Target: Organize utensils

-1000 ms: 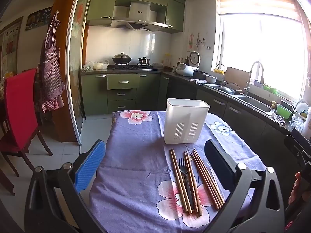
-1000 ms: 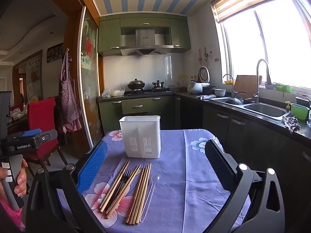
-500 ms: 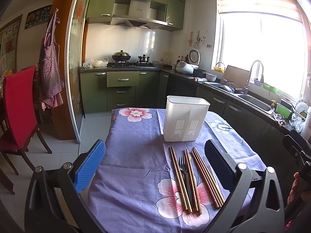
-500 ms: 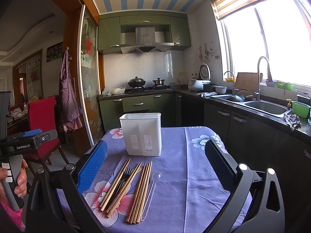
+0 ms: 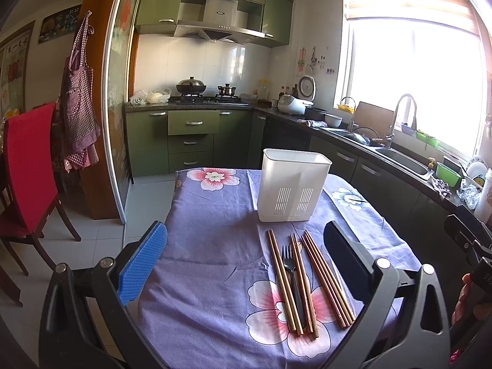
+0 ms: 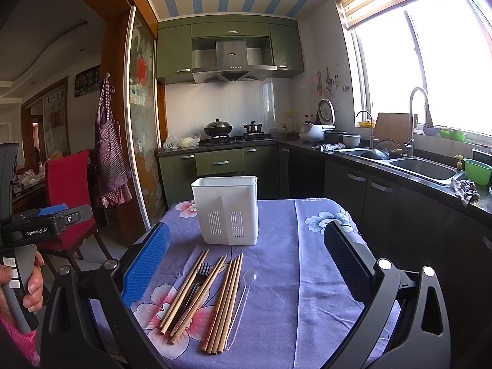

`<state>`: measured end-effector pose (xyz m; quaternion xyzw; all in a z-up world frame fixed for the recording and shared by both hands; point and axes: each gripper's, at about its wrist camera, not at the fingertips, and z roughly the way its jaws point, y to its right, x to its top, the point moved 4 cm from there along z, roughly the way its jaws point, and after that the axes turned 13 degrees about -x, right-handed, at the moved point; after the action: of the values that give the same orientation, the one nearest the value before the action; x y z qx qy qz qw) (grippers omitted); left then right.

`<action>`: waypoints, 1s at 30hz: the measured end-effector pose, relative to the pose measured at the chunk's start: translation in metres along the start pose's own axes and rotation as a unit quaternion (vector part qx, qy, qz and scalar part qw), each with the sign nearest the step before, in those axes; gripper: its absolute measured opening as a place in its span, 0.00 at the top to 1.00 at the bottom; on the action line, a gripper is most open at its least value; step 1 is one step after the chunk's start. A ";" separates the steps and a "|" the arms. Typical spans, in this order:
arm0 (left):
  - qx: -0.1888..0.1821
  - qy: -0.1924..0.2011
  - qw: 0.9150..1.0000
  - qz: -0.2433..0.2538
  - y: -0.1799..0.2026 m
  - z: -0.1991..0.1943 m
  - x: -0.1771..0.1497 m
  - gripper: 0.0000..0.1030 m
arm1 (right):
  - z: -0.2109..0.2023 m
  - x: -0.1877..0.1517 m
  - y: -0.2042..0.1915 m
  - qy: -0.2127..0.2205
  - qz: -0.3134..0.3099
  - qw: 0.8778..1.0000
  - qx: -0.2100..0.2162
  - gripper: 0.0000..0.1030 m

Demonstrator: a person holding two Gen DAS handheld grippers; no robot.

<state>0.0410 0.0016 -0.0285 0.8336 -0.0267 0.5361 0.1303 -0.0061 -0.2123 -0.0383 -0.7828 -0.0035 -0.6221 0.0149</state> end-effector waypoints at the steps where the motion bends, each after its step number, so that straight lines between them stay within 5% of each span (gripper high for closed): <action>1: -0.001 0.000 1.000 0.000 0.000 0.000 -0.001 0.06 | 0.000 0.000 0.000 0.000 0.000 1.000 0.000 0.04; 30: 0.001 -0.007 1.000 -0.008 -0.003 0.003 -0.002 0.06 | 0.008 -0.004 -0.004 -0.011 0.001 1.000 0.002 0.04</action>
<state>0.0437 0.0040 -0.0318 0.8378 -0.0207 0.5290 0.1334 0.0005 -0.2080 -0.0436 -0.7895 -0.0043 -0.6135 0.0171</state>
